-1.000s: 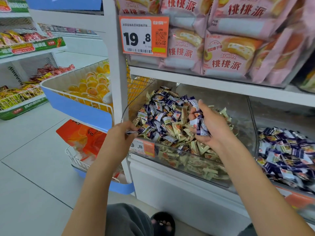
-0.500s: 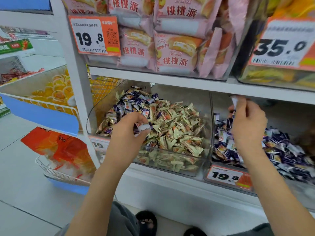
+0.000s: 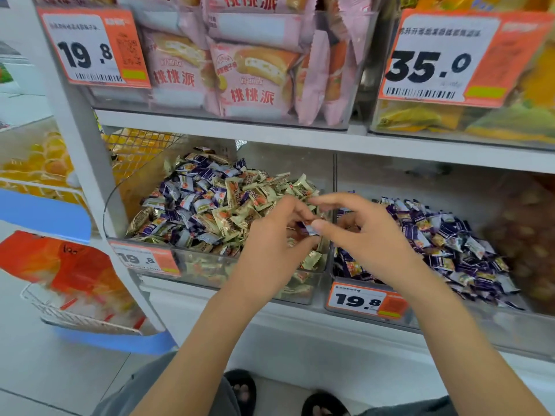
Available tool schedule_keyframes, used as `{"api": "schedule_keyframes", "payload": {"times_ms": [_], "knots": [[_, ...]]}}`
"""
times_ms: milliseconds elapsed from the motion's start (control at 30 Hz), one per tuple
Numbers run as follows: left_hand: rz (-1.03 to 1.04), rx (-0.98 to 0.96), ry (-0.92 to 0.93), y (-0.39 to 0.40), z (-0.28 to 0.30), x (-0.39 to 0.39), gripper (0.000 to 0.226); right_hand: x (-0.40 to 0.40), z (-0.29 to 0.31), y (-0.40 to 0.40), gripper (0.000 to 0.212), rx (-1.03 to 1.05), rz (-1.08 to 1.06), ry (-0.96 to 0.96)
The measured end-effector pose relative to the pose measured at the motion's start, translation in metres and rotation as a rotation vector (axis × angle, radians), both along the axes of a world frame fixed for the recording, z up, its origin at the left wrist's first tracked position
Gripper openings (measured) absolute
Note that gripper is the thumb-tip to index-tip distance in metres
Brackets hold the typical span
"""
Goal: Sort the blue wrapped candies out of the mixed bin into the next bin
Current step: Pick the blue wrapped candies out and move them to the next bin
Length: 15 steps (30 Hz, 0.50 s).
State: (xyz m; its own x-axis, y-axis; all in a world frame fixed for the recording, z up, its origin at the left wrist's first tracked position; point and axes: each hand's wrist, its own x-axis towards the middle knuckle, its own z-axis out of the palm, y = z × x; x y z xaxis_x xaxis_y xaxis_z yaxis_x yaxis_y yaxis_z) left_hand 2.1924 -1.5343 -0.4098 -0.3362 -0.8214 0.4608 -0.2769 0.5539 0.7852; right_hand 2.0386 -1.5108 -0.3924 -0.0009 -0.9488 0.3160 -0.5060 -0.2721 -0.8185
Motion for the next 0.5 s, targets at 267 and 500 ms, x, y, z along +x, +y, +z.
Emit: {"api": "schedule_keyframes", "payload": {"times_ms": [267,500], "knots": [[-0.001,0.098,0.165,-0.002,0.004,0.010,0.024,-0.001,-0.003,-0.007,0.020,0.067,0.100,0.036],[-0.002,0.171,0.233,-0.003,0.007,0.009,0.023,0.000,0.000,-0.009,0.015,0.084,0.143,0.059]]}}
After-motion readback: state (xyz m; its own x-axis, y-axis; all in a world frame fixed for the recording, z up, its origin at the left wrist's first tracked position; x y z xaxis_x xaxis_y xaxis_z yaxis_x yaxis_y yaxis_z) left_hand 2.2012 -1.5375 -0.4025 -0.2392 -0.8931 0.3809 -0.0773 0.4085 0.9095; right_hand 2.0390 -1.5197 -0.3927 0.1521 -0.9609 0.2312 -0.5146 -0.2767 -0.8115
